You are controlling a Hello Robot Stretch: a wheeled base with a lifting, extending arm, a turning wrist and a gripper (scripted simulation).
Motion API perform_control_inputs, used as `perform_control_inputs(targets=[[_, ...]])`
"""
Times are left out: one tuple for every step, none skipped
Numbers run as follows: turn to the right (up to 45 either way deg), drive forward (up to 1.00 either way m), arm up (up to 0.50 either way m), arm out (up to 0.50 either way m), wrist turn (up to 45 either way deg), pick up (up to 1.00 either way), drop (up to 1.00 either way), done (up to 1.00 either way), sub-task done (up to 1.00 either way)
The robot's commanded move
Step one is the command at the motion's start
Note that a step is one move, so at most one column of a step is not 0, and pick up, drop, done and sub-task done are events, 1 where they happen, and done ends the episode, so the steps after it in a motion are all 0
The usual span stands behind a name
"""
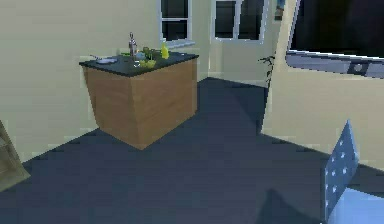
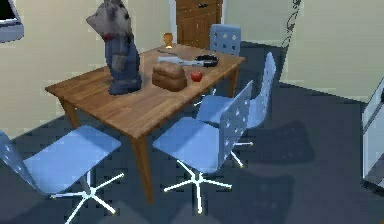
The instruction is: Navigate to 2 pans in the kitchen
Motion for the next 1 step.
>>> perform_control_inputs(targets=[[3.0, 0.00, 0.00, 0.00, 0.0, 0.00, 0.00, 0.00, 0.00]])
